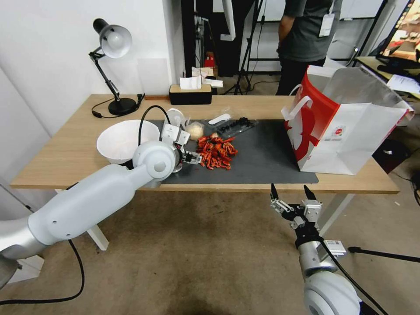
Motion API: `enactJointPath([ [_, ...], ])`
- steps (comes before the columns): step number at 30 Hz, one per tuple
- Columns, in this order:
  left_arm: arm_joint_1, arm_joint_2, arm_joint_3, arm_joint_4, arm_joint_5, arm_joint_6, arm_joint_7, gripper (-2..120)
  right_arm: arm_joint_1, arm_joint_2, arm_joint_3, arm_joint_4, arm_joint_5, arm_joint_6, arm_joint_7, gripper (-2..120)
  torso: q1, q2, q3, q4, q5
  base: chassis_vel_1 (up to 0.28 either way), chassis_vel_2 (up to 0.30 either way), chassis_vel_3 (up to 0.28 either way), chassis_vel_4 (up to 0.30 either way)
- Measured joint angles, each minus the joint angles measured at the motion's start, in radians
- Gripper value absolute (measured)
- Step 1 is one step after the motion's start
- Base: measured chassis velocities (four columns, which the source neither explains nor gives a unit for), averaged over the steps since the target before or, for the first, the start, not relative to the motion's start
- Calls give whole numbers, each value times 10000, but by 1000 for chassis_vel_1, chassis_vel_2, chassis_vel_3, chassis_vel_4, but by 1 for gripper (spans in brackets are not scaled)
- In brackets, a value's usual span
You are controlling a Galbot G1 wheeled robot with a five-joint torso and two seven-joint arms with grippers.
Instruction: Pick up the trash from the table and place it into the takeout bag.
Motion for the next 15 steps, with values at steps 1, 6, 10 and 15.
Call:
enactJointPath([
  [1,-14,-6,34,70,18,-6,-85,100,-6,-1,0,0,0,3,-3,100,0,0,0,-1,0,0,0,0,0],
  [6,-27,16,57,117,34,-17,-204,100,-15,-7,0,0,2,10,-6,100,1,0,-2,0,1,0,0,0,0],
  [10,8,15,79,209,-20,-25,-355,99,-40,-7,0,2,3,15,-9,100,0,0,-2,0,1,0,0,0,0],
  [15,93,5,85,281,-219,-27,-402,82,-73,-25,6,39,4,19,-9,100,0,0,-1,0,0,0,0,0,0],
])
